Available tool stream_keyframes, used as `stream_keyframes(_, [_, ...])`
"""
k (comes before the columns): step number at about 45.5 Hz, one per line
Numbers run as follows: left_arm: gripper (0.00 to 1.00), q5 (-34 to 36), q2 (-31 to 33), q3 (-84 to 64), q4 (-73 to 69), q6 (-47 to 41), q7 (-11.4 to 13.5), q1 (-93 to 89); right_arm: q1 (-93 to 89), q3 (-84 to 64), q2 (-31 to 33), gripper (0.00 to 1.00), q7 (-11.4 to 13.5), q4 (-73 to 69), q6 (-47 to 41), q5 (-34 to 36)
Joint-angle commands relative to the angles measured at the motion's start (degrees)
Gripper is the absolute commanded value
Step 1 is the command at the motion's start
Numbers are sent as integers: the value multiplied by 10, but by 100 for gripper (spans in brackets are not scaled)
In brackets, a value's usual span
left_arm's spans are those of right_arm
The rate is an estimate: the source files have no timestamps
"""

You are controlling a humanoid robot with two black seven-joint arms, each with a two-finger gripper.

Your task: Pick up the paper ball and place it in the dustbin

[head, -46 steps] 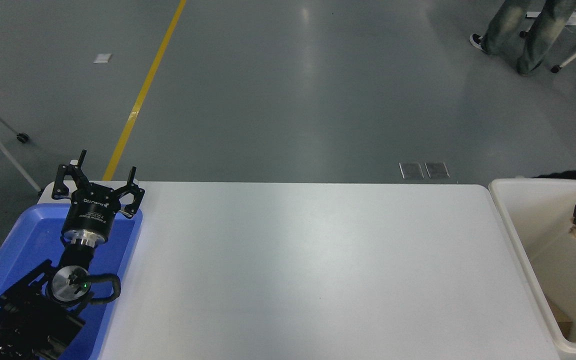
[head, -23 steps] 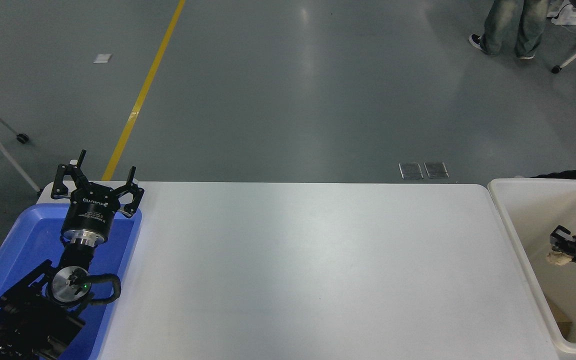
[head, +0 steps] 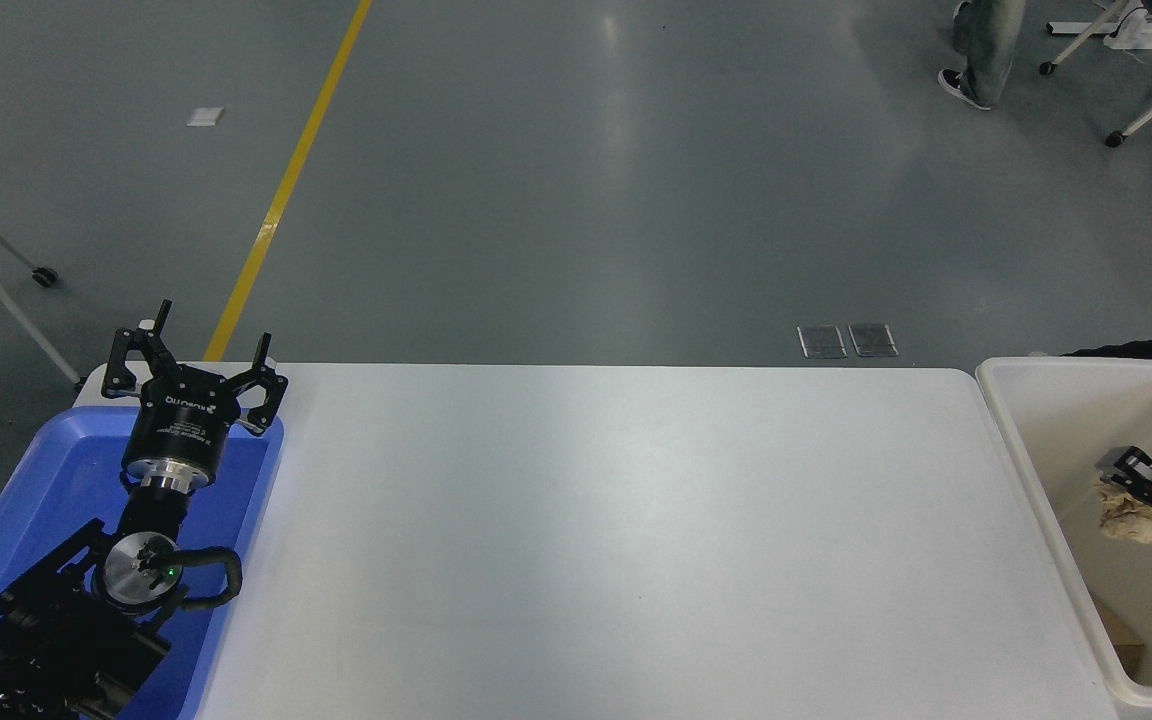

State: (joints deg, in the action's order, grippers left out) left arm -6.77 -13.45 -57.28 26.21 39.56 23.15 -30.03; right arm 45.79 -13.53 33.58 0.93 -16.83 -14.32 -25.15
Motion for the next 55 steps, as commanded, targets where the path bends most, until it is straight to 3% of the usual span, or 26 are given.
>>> stream_keyframes(1, [100, 0, 0, 2, 1, 1, 0, -1, 72, -16, 67, 100, 0, -131, -11, -19])
stream_keyframes(7, [100, 0, 0, 2, 1, 3, -1, -1, 278, -160, 152, 100, 1, -365, -43, -104])
stream_keyframes(12, [100, 1, 0, 2, 1, 3, -2, -1, 445, -299, 153, 100, 2, -469, -102, -103])
stream_keyframes(20, [100, 0, 0, 2, 1, 3, -2, -1, 633, -370, 119, 100, 6, -614, -305, -77])
stream_keyframes(26, [100, 0, -1, 2, 0, 3, -1, 0, 732, -393, 62, 100, 13, -668, -307, 40])
stream_keyframes(31, [100, 0, -1, 2, 0, 3, -1, 1, 796, -425, -1, 100, 23, -689, -307, 94])
stream_keyframes(40, [100, 0, -1, 2, 0, 2, -1, 1, 832, -437, -65, 100, 27, -697, -307, 121])
stream_keyframes(55, [100, 0, -1, 2, 0, 2, -1, 1, 850, -439, -106, 100, 29, -698, -307, 150])
